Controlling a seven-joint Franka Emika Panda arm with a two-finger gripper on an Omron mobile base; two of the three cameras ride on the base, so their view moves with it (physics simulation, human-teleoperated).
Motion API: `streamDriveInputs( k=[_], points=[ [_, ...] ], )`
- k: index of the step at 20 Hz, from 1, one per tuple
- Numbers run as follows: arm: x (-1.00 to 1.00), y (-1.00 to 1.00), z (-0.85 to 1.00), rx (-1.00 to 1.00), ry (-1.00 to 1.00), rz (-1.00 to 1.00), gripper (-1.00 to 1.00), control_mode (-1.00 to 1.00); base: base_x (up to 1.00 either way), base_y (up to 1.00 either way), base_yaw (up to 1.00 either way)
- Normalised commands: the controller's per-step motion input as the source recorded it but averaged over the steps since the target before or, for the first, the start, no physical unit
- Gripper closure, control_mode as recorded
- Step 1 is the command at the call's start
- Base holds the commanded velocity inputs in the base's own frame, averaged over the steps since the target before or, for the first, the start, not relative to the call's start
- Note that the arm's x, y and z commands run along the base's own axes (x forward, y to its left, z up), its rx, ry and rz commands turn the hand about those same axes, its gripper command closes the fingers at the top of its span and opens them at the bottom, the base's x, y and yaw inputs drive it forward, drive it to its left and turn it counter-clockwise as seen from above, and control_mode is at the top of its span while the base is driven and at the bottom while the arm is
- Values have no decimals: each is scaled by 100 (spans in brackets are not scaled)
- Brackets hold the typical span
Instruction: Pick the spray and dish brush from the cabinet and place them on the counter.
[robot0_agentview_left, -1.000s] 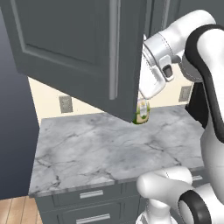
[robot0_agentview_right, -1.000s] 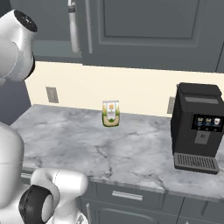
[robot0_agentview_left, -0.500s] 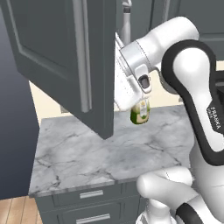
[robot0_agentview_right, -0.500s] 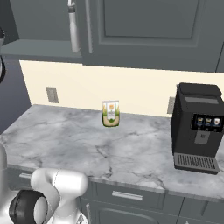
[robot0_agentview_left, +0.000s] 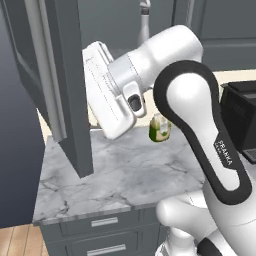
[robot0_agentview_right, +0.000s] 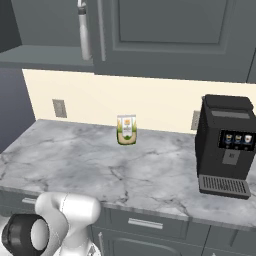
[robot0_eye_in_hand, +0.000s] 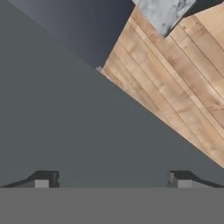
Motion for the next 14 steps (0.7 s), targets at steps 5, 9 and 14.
streamDriveInputs(
  k=[5, 9, 14],
  points=[
    [-4, 21, 1, -2, 1, -1, -100, -100, 0, 0, 0],
    [-1, -32, -1, -16, -3, 3, -100, -100, 0, 0, 0],
    [16, -38, -2, -10, -21, 17, -100, -100, 0, 0, 0]
  ],
)
